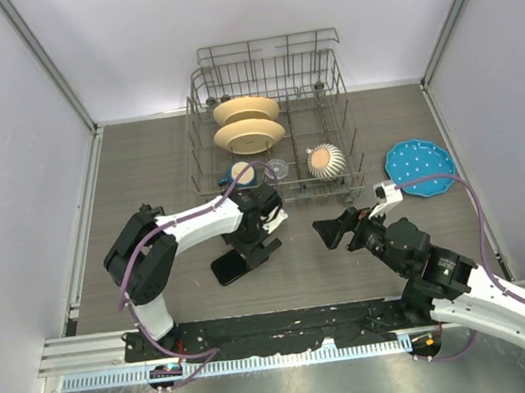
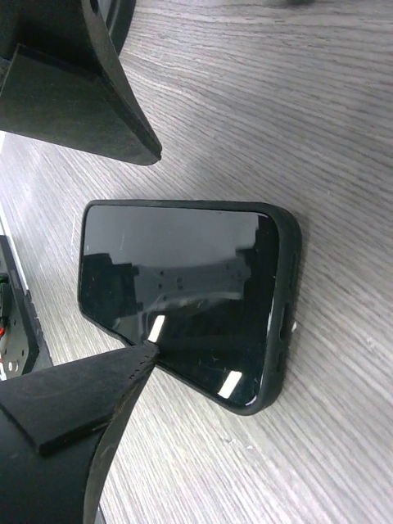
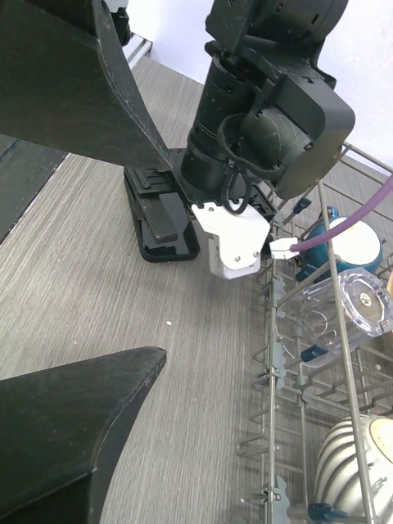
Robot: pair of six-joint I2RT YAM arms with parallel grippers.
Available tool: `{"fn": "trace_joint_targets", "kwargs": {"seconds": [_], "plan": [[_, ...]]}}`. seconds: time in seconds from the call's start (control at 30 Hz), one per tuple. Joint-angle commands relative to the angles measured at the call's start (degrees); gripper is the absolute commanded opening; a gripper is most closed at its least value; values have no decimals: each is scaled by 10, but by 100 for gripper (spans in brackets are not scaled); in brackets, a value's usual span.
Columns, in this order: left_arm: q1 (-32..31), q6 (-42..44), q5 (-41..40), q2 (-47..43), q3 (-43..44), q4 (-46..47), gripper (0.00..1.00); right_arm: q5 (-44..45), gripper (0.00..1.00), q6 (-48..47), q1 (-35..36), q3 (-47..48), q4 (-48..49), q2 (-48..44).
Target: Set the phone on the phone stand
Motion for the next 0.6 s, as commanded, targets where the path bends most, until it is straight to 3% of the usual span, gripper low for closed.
{"fn": "trace_joint_targets", "kwargs": {"seconds": [0.0, 0.3, 0.57], "plan": [[-29, 2, 86, -12, -31, 23, 99, 17, 94, 0, -1, 19, -7, -13], [-29, -3, 188, -53, -31, 19, 96, 9, 93, 1, -1, 27, 1, 13], [-29, -22, 169, -114, -39, 39, 100, -11, 93, 3, -2, 31, 16, 51]]}}
